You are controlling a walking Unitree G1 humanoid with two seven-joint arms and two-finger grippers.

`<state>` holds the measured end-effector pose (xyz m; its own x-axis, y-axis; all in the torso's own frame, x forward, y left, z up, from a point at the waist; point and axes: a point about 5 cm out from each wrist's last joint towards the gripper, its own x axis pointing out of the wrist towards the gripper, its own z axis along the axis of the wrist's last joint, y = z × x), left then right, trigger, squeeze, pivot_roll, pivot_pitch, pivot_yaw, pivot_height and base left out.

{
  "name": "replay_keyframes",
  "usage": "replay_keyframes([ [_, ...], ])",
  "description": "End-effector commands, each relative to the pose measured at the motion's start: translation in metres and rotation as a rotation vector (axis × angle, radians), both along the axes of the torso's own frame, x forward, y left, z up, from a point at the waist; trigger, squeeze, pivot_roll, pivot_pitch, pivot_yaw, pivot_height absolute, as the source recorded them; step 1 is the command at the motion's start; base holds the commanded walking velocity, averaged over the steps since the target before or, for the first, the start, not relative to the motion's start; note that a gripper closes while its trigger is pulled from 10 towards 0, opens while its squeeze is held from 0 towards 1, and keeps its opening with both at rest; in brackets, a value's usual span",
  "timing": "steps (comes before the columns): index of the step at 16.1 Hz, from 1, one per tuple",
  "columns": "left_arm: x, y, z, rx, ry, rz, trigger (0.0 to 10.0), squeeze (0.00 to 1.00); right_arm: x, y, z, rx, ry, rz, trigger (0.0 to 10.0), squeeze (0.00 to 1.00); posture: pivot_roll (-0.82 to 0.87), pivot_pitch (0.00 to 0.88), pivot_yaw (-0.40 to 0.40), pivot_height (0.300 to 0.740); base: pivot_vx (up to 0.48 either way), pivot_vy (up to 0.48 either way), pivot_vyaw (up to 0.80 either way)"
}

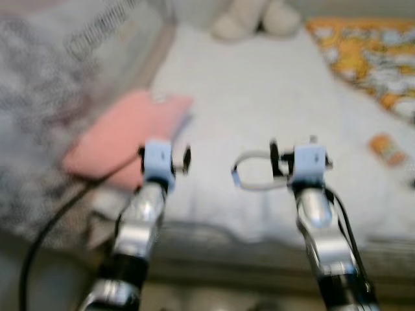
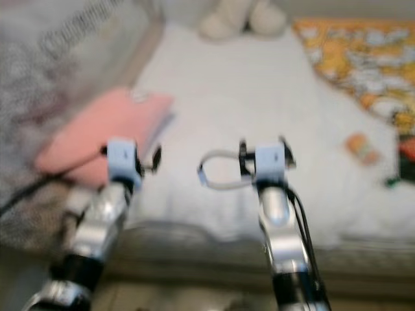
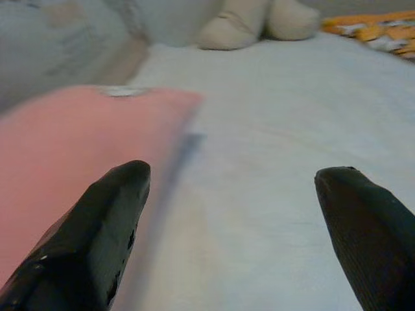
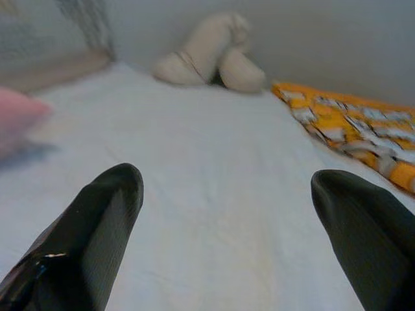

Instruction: Clean up the room

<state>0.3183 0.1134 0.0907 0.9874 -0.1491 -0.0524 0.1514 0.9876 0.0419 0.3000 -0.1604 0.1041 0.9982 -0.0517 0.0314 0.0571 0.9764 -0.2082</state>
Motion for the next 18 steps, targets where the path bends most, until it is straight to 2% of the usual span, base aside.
replay_keyframes([
  [1,0.004,0.002,0.005,0.011,-0.023,-0.002,10.0,0.0,0.002,0.004,0.003,0.015,-0.019,0.008,10.0,0.0,-0.19,0.031,0.083,0.731,0.266,-0.398,0.0],
  [6,0.009,-0.003,0.011,-0.005,-0.045,0.007,10.0,0.0,0.009,0.006,0.003,0.012,-0.02,0.027,10.0,0.0,-0.19,0.025,0.084,0.731,0.27,-0.393,0.0],
  [12,0.007,-0.004,0.011,-0.003,-0.06,0.012,10.0,0.0,0.008,0.006,0.0,0.009,-0.02,0.03,10.0,0.0,-0.19,0.025,0.082,0.731,0.272,-0.393,0.0],
  [15,0.004,-0.01,0.01,-0.011,-0.068,-0.009,10.0,0.0,0.008,0.005,-0.001,0.007,-0.021,0.028,10.0,0.0,-0.19,0.019,0.083,0.731,0.274,-0.393,0.0],
  [18,0.007,-0.008,0.015,-0.011,-0.093,-0.018,10.0,0.0,0.008,0.003,-0.002,0.002,-0.021,0.025,10.0,0.0,-0.19,0.008,0.084,0.731,0.274,-0.391,0.0],
])
